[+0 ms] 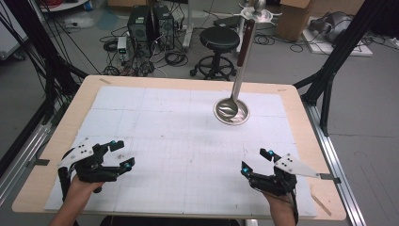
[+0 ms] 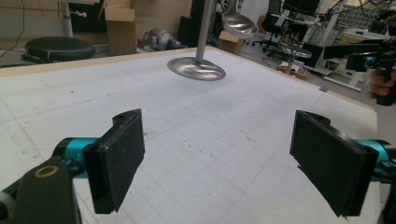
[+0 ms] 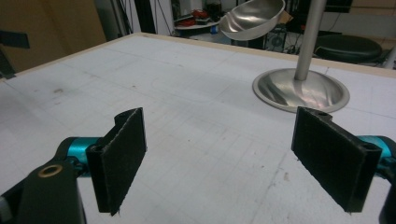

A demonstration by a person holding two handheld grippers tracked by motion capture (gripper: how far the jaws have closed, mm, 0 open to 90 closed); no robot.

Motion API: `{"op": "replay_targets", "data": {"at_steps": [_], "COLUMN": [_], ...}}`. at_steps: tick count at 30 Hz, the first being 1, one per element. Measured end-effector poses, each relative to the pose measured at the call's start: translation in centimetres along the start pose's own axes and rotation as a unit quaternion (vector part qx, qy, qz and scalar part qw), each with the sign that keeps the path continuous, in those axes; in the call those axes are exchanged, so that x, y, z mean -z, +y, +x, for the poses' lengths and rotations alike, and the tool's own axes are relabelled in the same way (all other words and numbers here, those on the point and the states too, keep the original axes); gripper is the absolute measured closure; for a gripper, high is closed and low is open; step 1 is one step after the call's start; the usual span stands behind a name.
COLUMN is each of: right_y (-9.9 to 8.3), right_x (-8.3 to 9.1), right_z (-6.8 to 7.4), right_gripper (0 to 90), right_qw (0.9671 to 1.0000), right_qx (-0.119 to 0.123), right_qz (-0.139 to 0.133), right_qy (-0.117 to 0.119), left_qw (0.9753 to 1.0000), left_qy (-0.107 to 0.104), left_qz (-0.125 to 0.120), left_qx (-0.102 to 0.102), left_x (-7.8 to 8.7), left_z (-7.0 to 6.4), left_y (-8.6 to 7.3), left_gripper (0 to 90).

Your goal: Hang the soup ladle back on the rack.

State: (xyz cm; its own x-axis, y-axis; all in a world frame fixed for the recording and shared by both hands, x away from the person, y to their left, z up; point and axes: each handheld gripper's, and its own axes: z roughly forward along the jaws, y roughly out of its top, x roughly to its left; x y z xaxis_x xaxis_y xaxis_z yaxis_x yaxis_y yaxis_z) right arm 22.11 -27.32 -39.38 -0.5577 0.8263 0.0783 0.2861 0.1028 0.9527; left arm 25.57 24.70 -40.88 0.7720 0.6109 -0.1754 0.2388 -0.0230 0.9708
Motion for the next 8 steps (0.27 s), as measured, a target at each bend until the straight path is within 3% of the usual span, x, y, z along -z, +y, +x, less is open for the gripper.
{"op": "replay_targets", "data": {"at_steps": [8], "right_y": [-0.08], "right_x": [0.3], "right_z": [-0.39], "right_gripper": [16.7], "right_qw": [1.0], "right_qx": [-0.005], "right_qz": [0.001], "right_qy": [-0.002], "left_qw": [1.0], "left_qy": [0.003], "left_qz": [0.002], "left_qx": [0.001], "left_x": [-0.04], "left_z": [0.05], "left_y": [-0.05], "left_gripper": [18.2]}}
